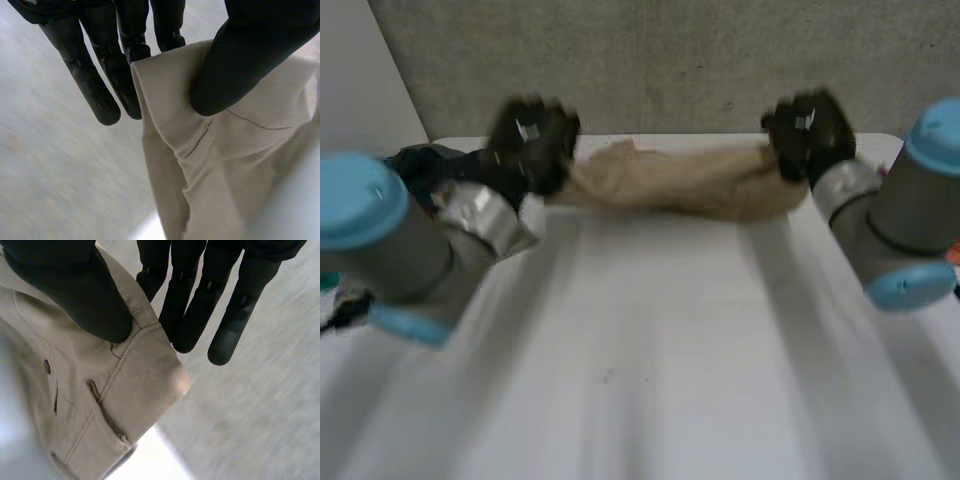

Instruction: Fold the laundry.

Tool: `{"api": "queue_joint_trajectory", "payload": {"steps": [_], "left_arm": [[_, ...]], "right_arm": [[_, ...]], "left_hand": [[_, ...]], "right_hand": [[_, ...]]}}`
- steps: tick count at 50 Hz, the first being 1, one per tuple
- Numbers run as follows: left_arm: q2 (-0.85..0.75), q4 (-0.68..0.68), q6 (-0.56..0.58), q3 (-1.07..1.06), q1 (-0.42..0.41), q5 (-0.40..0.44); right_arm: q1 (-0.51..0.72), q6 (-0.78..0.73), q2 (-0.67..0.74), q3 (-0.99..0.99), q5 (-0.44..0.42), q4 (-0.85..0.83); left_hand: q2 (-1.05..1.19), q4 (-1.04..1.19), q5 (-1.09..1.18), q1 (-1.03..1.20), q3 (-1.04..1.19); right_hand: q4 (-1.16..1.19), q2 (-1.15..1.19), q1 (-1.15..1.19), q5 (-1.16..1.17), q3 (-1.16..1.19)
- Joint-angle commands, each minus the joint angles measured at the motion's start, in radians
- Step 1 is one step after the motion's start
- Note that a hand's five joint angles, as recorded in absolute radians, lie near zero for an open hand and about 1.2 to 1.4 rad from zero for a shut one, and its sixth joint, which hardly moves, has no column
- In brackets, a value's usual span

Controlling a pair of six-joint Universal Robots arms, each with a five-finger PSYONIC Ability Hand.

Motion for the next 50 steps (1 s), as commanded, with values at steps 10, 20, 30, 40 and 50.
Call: {"api": "queue_joint_trajectory", "payload": {"steps": [10, 20, 30, 40, 50], "left_arm": [[0.354, -0.678, 0.233, -0.390, -0.120, -0.067], [0.451, -1.206, 0.421, -0.392, -0.198, -0.071], [0.224, -0.868, 0.361, -0.115, -0.150, -0.206], [-0.023, -0.591, 0.299, 0.205, -0.107, -0.237], [-0.037, -0.739, 0.085, 0.308, -0.155, -0.266]], "right_arm": [[-0.107, -0.292, -0.196, 0.277, -0.038, 0.665], [-0.230, -0.585, -0.370, 0.434, -0.147, 0.857], [-0.204, -0.343, -0.222, 0.288, -0.144, 0.678], [-0.140, -0.093, -0.104, 0.138, -0.095, 0.345], [-0.057, -0.016, -0.024, 0.069, -0.012, 0.372]], "left_hand": [[0.198, 0.197, 0.230, 0.234, 0.203], [0.198, 0.197, 0.230, 0.234, 0.203], [0.198, 0.197, 0.230, 0.234, 0.203], [0.198, 0.197, 0.230, 0.234, 0.203], [-0.745, -0.745, -0.712, -0.709, -0.739]], "right_hand": [[0.199, 0.223, 0.288, 0.203, 0.208], [0.199, 0.223, 0.288, 0.203, 0.208], [0.199, 0.223, 0.288, 0.203, 0.208], [0.199, 0.223, 0.288, 0.203, 0.208], [0.199, 0.223, 0.288, 0.203, 0.208]]}}
